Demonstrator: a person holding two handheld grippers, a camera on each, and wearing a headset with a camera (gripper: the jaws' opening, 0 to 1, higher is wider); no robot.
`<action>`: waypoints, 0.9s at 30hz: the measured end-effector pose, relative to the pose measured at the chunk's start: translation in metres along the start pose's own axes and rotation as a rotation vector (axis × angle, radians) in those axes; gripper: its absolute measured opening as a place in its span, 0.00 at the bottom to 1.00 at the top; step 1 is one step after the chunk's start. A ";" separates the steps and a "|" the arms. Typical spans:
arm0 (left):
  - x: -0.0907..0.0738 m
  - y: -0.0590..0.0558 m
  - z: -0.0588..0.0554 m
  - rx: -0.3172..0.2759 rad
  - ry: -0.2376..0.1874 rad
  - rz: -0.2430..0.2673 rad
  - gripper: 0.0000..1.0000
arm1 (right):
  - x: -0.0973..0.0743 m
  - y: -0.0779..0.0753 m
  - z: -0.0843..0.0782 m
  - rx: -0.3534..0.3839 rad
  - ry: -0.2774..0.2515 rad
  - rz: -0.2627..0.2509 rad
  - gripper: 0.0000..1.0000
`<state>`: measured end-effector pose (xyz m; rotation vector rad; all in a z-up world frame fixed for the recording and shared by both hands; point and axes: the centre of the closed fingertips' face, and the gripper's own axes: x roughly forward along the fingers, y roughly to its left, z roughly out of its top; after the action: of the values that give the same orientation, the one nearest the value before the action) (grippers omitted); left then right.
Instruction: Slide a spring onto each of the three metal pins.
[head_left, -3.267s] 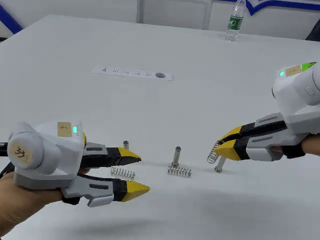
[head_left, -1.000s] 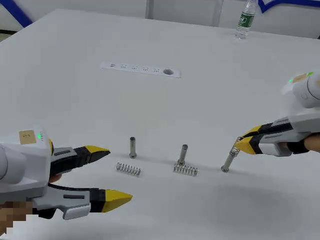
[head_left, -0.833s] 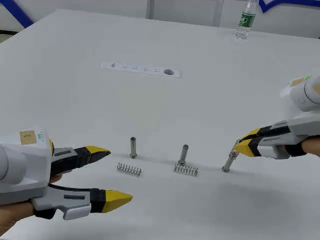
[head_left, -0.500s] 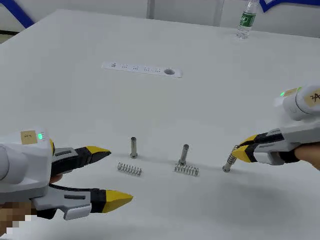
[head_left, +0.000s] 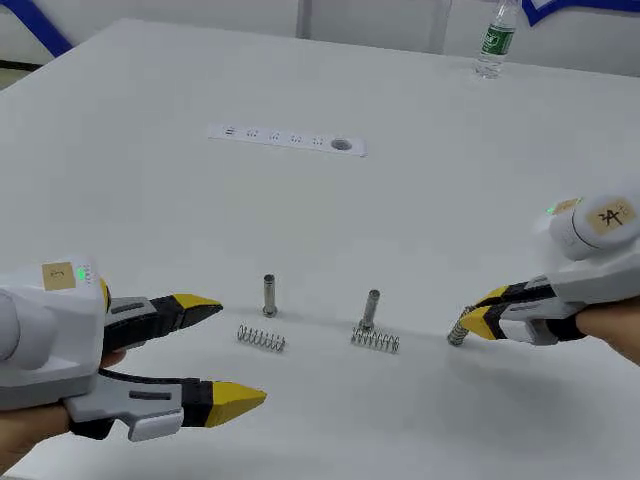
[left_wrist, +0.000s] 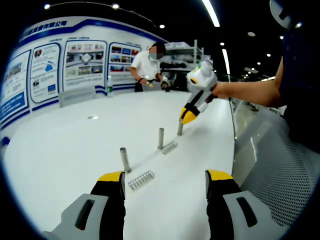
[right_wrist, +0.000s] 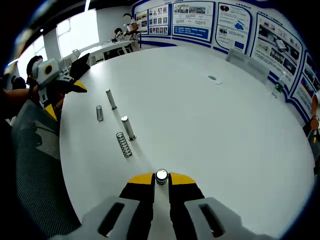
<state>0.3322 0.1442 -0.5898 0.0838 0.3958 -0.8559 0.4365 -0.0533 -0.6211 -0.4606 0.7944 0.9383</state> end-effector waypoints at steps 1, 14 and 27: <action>0.000 0.000 0.000 0.000 0.000 0.000 0.66 | 0.001 -0.001 -0.001 0.000 0.003 0.000 0.12; 0.000 -0.001 0.002 0.003 -0.005 -0.004 0.66 | -0.006 0.000 -0.011 0.006 0.016 -0.014 0.13; 0.001 -0.002 0.001 0.009 -0.002 -0.010 0.66 | -0.009 0.032 -0.014 -0.020 0.018 0.033 0.13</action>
<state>0.3318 0.1418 -0.5887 0.0894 0.3906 -0.8677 0.4005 -0.0500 -0.6235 -0.4747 0.8117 0.9748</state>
